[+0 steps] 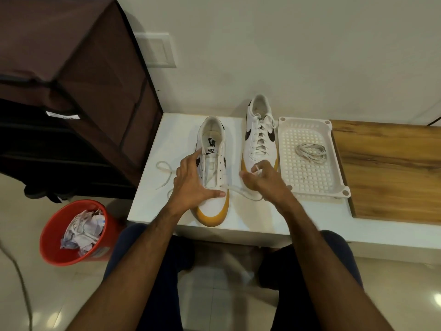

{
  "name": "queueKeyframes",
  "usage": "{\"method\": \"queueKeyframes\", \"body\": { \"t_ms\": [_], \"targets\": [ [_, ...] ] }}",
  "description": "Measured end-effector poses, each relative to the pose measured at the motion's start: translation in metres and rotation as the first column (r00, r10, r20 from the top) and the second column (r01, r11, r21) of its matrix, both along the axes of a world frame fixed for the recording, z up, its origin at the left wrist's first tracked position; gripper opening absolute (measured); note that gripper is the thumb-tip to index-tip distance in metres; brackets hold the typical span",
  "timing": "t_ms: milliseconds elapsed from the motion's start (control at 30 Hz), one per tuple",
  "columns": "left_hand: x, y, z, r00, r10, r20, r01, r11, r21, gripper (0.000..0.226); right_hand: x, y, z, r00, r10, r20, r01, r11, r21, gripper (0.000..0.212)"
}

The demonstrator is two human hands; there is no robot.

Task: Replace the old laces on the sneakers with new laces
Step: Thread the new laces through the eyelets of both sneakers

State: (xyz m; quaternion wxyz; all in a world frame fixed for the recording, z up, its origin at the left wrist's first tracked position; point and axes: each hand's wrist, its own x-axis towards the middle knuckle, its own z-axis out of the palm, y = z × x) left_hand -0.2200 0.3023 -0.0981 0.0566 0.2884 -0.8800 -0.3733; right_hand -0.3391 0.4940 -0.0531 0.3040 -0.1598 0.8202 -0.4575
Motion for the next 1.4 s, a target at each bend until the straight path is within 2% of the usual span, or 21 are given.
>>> {"method": "queueKeyframes", "body": {
  "t_ms": [67,133,267,300,333,367,433,467,533,600,700,767,833,900,933,1000,1067,1200,1300,1400],
  "targets": [
    [0.0,0.002,0.002,1.0,-0.014,-0.014,0.014,1.0,-0.027,0.127,0.008,-0.011,-0.009,0.979,0.18,-0.098,-0.168,0.979,0.118,0.038],
    [0.001,0.002,0.002,0.999,-0.037,-0.039,0.035,0.999,-0.038,0.127,0.012,-0.02,-0.017,0.94,0.312,-0.135,-0.284,0.939,0.193,0.036],
    [0.005,-0.003,0.002,0.99,-0.135,-0.029,0.133,0.988,-0.074,0.117,0.013,-0.027,-0.025,0.895,0.397,-0.205,-0.331,0.897,0.294,0.016],
    [0.005,-0.003,0.003,0.989,-0.148,-0.001,0.147,0.985,-0.094,0.114,0.012,-0.026,-0.024,0.887,0.416,-0.202,-0.362,0.896,0.256,0.014],
    [0.005,-0.004,0.004,0.988,-0.15,0.025,0.152,0.982,-0.111,0.11,0.012,-0.025,-0.02,0.887,0.43,-0.167,-0.41,0.901,0.143,0.014],
    [0.005,-0.004,0.005,0.988,-0.148,0.044,0.152,0.981,-0.121,0.109,0.01,-0.021,-0.013,0.897,0.433,-0.093,-0.438,0.898,-0.049,0.014],
    [0.004,-0.004,0.006,0.989,-0.135,0.052,0.14,0.983,-0.116,0.108,0.004,-0.01,0.001,0.913,0.395,0.102,-0.316,0.842,-0.437,0.012],
    [0.005,-0.005,0.007,0.991,-0.127,0.048,0.132,0.984,-0.115,0.108,0.0,-0.006,0.005,0.918,0.358,0.172,-0.217,0.814,-0.539,0.011],
    [0.004,-0.004,0.004,0.991,-0.124,0.048,0.129,0.984,-0.125,0.11,-0.006,-0.002,0.004,0.92,0.283,0.271,-0.067,0.795,-0.603,0.012],
    [0.004,-0.004,0.001,0.99,-0.137,0.043,0.141,0.982,-0.127,0.113,-0.006,-0.003,-0.002,0.927,0.203,0.315,0.012,0.824,-0.567,0.018],
    [0.007,-0.012,0.001,0.989,-0.149,0.016,0.149,0.988,-0.045,0.11,-0.001,-0.007,-0.004,0.976,0.042,0.216,0.06,0.894,-0.445,0.024],
    [0.015,-0.022,0.002,0.993,-0.112,0.023,0.111,0.992,0.065,0.087,0.002,-0.008,-0.002,0.969,0.044,0.245,0.081,0.875,-0.477,0.024],
    [0.025,-0.027,0.007,0.992,-0.103,0.073,0.094,0.989,0.116,0.05,0.005,-0.008,0.0,0.952,0.042,0.304,0.121,0.859,-0.498,0.027],
    [0.032,-0.026,0.009,0.973,-0.161,0.168,0.151,0.986,0.068,0.021,0.007,-0.01,0.0,0.941,0.022,0.338,0.157,0.857,-0.491,0.028],
    [0.034,-0.024,0.01,0.954,-0.196,0.226,0.193,0.981,0.033,0.016,0.009,-0.011,-0.001,0.941,0.012,0.339,0.159,0.867,-0.471,0.028],
    [0.037,-0.019,0.015,0.92,-0.222,0.324,0.255,0.965,-0.06,0.022,0.015,-0.014,0.001,0.942,-0.019,0.334,0.158,0.906,-0.393,0.026],
    [0.038,-0.015,0.029,0.935,-0.175,0.31,0.211,0.974,-0.086,0.03,0.018,-0.015,0.008,0.941,-0.049,0.334,0.16,0.936,-0.314,0.027],
    [0.043,-0.02,0.074,0.982,-0.074,0.171,0.062,0.995,0.077,0.039,0.014,-0.011,0.036,0.962,-0.059,0.266,0.124,0.964,-0.234,0.033],
    [0.045,-0.027,0.116,0.997,-0.074,0.021,0.07,0.983,0.172,0.037,0.012,-0.008,0.066,0.99,-0.04,0.134,0.064,0.982,-0.177,0.037],
    [0.047,-0.03,0.174,0.985,-0.061,-0.164,0.088,0.983,0.162,0.043,0.014,-0.008,0.114,1.0,-0.007,0.015,0.01,0.987,-0.159,0.04]
  ]
}}
